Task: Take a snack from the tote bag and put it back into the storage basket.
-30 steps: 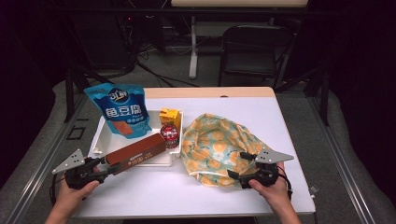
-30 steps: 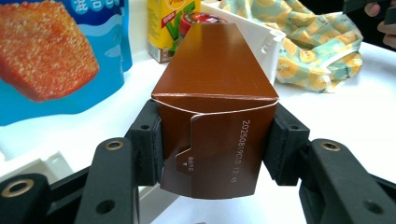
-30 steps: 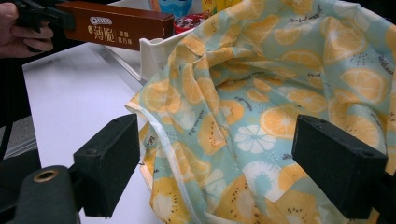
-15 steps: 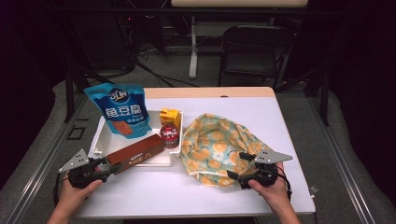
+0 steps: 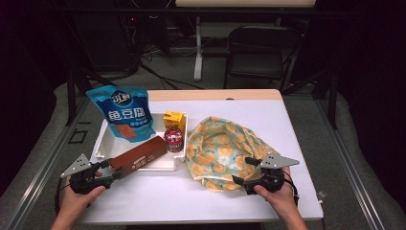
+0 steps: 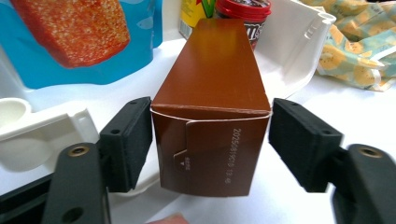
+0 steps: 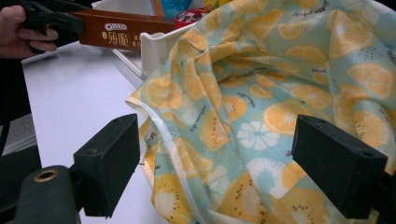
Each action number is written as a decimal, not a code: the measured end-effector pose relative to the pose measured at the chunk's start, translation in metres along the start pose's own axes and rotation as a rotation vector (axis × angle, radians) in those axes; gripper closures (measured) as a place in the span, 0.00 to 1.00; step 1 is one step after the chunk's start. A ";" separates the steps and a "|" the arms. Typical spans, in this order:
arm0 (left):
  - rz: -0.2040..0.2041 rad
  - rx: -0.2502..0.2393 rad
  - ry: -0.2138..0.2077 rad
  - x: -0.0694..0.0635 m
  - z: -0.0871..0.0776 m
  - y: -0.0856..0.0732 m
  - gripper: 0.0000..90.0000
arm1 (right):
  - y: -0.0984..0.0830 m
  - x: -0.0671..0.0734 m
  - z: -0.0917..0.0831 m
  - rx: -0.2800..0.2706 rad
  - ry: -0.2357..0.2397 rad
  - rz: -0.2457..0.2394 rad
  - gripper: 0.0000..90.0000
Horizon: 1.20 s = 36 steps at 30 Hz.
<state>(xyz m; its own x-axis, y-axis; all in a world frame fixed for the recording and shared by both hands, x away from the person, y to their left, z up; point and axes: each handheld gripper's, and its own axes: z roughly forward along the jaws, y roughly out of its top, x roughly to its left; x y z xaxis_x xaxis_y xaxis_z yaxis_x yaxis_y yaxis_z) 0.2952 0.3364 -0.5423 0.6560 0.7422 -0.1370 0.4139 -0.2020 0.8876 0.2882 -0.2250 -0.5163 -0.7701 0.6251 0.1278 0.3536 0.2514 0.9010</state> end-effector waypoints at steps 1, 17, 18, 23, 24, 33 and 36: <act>0.006 0.006 0.006 -0.001 -0.003 0.002 0.33 | 0.000 0.000 0.000 0.001 0.001 -0.002 0.17; -0.041 0.001 0.085 -0.028 -0.028 0.001 1.00 | 0.000 0.001 0.002 0.004 0.005 0.000 0.17; -0.036 0.005 0.075 -0.029 -0.027 0.001 1.00 | 0.000 0.001 0.002 0.003 0.006 0.000 0.17; -0.015 0.034 0.065 -0.036 -0.021 0.002 1.00 | -0.001 0.001 0.002 0.012 0.009 -0.008 0.17; -0.019 0.044 0.074 -0.036 -0.019 0.002 1.00 | -0.001 0.001 0.003 0.012 0.008 -0.005 0.17; -0.066 0.069 0.153 -0.026 -0.004 0.001 1.00 | -0.001 0.002 0.004 0.019 0.011 -0.007 0.17; -0.085 0.082 0.179 -0.022 0.001 0.001 1.00 | -0.002 0.003 0.005 0.021 0.011 -0.007 0.17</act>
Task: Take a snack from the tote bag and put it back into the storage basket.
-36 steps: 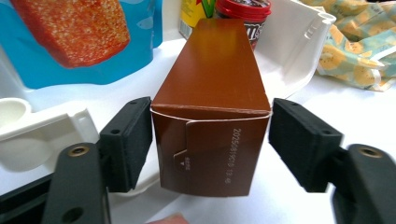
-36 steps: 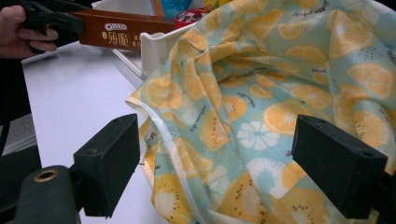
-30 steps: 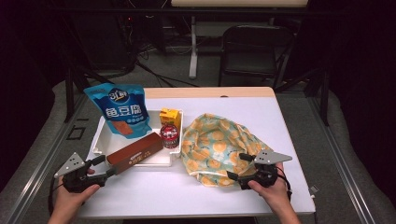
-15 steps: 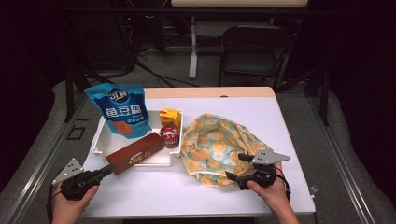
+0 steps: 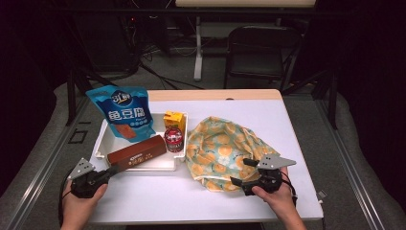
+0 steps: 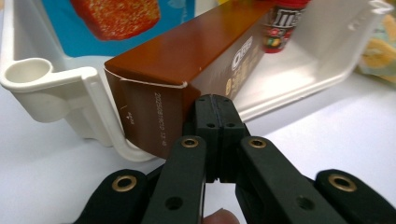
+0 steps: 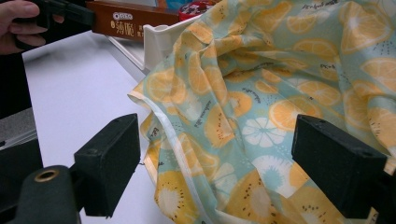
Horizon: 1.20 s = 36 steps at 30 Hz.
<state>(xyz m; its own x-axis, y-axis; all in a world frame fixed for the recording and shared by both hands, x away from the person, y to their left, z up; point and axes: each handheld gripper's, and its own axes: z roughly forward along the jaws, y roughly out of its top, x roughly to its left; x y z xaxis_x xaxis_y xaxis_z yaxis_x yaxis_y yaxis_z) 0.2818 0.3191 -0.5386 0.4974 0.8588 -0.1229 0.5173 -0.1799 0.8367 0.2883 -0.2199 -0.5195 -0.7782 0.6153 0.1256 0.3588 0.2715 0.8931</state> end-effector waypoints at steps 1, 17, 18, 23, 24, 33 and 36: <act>-0.007 -0.002 0.010 0.000 0.003 0.000 1.00 | 0.000 0.000 0.000 0.001 -0.002 -0.001 0.17; -0.088 0.050 0.117 0.005 0.036 0.003 1.00 | -0.002 0.000 0.002 0.008 -0.001 0.000 0.17; -0.087 0.051 0.123 0.003 0.038 0.003 1.00 | -0.002 0.000 0.002 0.009 -0.001 0.000 0.17; -0.114 0.047 0.129 -0.001 0.049 0.010 1.00 | -0.004 -0.001 0.002 0.006 -0.004 0.005 0.17; -0.115 0.052 0.128 -0.003 0.052 0.012 1.00 | -0.004 -0.001 0.001 0.006 -0.004 0.008 0.17; -0.118 0.073 0.117 -0.015 0.073 0.022 1.00 | -0.006 -0.004 -0.004 -0.003 -0.010 0.017 0.17; -0.138 0.078 0.108 -0.015 0.077 0.024 1.00 | -0.006 -0.004 -0.004 -0.008 -0.010 0.019 0.17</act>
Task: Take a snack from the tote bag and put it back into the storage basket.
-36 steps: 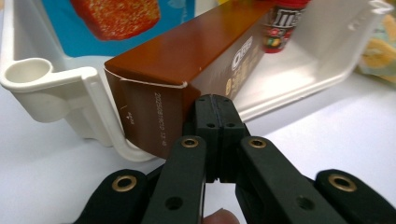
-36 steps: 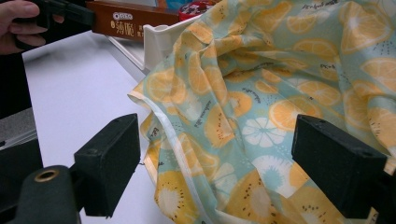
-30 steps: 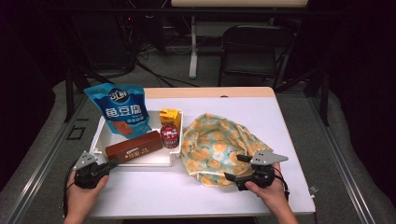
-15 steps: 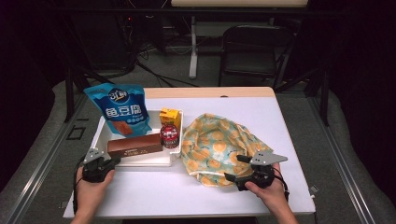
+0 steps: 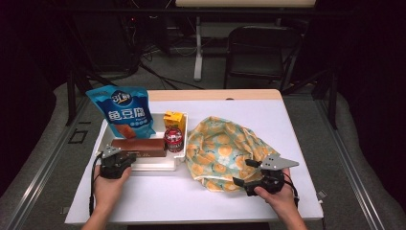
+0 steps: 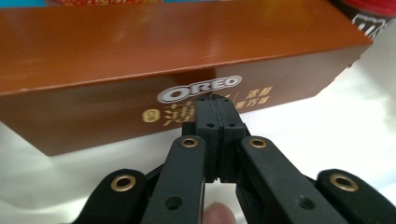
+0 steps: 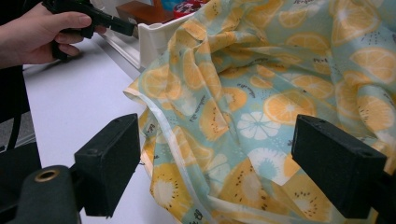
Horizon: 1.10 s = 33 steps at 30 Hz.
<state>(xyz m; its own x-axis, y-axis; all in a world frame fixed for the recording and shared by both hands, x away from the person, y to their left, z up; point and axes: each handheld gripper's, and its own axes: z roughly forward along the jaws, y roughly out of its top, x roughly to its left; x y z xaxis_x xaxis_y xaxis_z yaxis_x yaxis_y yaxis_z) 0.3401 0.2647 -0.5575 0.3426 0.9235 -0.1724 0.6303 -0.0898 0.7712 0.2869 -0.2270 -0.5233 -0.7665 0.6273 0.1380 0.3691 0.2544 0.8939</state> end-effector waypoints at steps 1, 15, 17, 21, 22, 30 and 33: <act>0.001 -0.001 -0.003 -0.002 0.001 0.001 1.00 | 0.000 0.000 0.000 -0.002 0.002 -0.001 0.17; 0.010 -0.049 -0.058 -0.012 0.015 0.013 0.99 | -0.001 -0.001 -0.004 0.002 -0.016 -0.002 0.17; 0.016 -0.077 -0.072 -0.012 0.013 0.012 0.94 | -0.002 0.000 -0.005 -0.001 -0.020 -0.003 0.17; 0.052 -0.120 -0.114 -0.013 0.000 0.011 0.77 | -0.002 -0.002 -0.007 -0.008 -0.026 0.000 0.17; 0.061 -0.131 -0.130 -0.012 -0.005 0.010 0.72 | -0.002 -0.003 -0.007 -0.005 -0.029 -0.003 0.17; 0.097 -0.167 -0.203 -0.012 -0.026 0.003 0.49 | -0.001 -0.001 -0.009 -0.006 -0.043 -0.008 0.17; 0.105 -0.184 -0.222 -0.012 -0.033 0.001 0.43 | -0.001 -0.001 -0.009 -0.007 -0.047 -0.005 0.17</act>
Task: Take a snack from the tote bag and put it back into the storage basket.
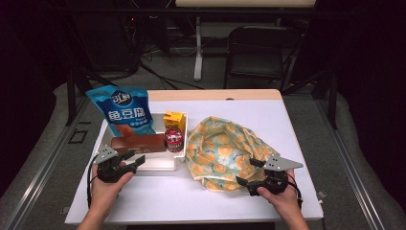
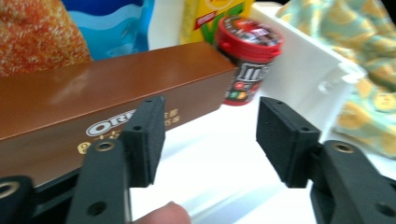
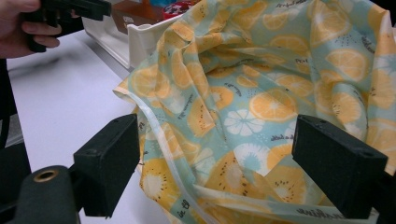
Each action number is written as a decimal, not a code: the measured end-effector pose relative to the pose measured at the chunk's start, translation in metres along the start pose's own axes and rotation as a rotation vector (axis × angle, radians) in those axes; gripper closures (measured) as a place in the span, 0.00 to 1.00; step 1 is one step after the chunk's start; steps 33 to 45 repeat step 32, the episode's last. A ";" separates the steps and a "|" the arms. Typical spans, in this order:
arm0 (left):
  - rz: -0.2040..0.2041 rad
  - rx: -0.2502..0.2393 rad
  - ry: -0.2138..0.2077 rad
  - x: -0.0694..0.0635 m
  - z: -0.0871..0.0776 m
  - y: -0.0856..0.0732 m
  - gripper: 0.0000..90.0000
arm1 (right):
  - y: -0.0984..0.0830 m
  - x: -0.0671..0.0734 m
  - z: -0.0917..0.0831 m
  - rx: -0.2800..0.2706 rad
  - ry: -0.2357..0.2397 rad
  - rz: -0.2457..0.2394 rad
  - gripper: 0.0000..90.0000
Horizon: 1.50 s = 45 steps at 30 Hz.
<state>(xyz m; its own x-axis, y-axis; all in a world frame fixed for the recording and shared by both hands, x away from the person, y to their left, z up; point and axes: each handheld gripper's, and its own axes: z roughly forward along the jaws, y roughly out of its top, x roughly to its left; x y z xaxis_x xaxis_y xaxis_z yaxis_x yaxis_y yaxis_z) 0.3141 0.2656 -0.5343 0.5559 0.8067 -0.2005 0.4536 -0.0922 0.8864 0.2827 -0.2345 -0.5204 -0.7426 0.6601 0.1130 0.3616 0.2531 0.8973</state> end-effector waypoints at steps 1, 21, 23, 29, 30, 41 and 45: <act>0.012 -0.012 -0.006 -0.002 -0.005 0.000 0.40 | 0.000 0.000 -0.001 -0.004 -0.009 0.003 0.17; 0.100 -0.032 -0.087 -0.010 -0.053 -0.010 0.00 | -0.004 -0.003 -0.012 -0.002 -0.078 -0.003 0.15; 0.077 -0.055 -0.081 -0.006 -0.056 -0.011 0.00 | -0.004 -0.005 -0.015 -0.005 -0.087 0.007 0.15; 0.049 -0.052 -0.075 0.002 -0.056 -0.013 0.00 | -0.005 -0.007 -0.019 -0.015 -0.094 0.010 0.15; 0.048 -0.045 -0.070 0.001 -0.056 -0.013 0.00 | -0.005 -0.008 -0.019 -0.012 -0.093 0.008 0.15; 0.046 -0.044 -0.070 0.001 -0.055 -0.013 0.00 | -0.006 -0.008 -0.018 -0.020 -0.098 0.017 0.13; 0.046 -0.044 -0.070 0.001 -0.055 -0.013 0.00 | -0.006 -0.008 -0.018 -0.020 -0.098 0.017 0.13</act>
